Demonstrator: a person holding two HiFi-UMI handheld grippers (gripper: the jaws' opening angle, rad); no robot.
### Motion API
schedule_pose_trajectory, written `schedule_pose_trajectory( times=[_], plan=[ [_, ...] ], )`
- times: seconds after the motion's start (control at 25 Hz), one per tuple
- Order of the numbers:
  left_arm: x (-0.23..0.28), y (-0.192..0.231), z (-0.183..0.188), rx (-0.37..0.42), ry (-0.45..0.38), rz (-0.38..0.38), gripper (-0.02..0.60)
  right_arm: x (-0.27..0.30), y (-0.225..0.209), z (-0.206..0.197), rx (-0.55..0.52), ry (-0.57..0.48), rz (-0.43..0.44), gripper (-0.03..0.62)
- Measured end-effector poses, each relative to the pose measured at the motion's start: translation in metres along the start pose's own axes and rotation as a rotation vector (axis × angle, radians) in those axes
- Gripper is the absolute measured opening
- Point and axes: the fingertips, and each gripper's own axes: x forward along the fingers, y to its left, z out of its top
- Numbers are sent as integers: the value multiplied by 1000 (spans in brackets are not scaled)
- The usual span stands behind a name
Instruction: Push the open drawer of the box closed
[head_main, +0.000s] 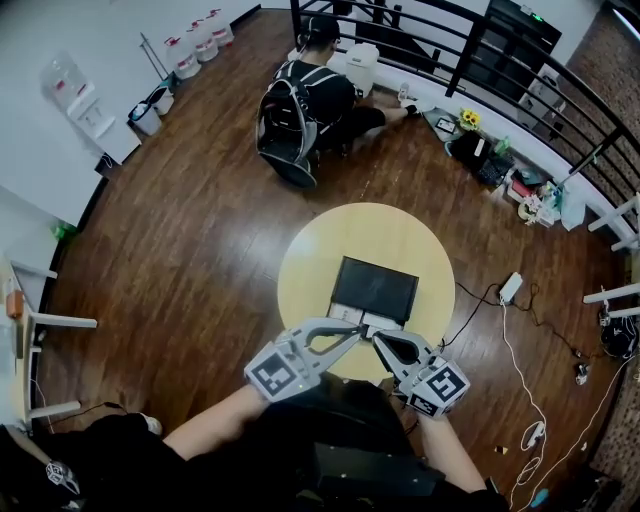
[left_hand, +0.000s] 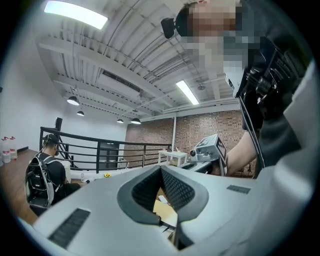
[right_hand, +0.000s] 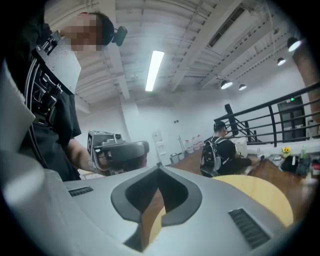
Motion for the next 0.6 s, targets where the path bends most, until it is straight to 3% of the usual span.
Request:
schedule_pose_trajectory(
  times=[0.28,0.6],
  plan=[
    [19,11,-41,12,38,23,29,13,-28,-77,206,118,-2,25],
    [38,26,-88,-35,53,42,29,30,-59,-167,442,184,-20,32]
  ],
)
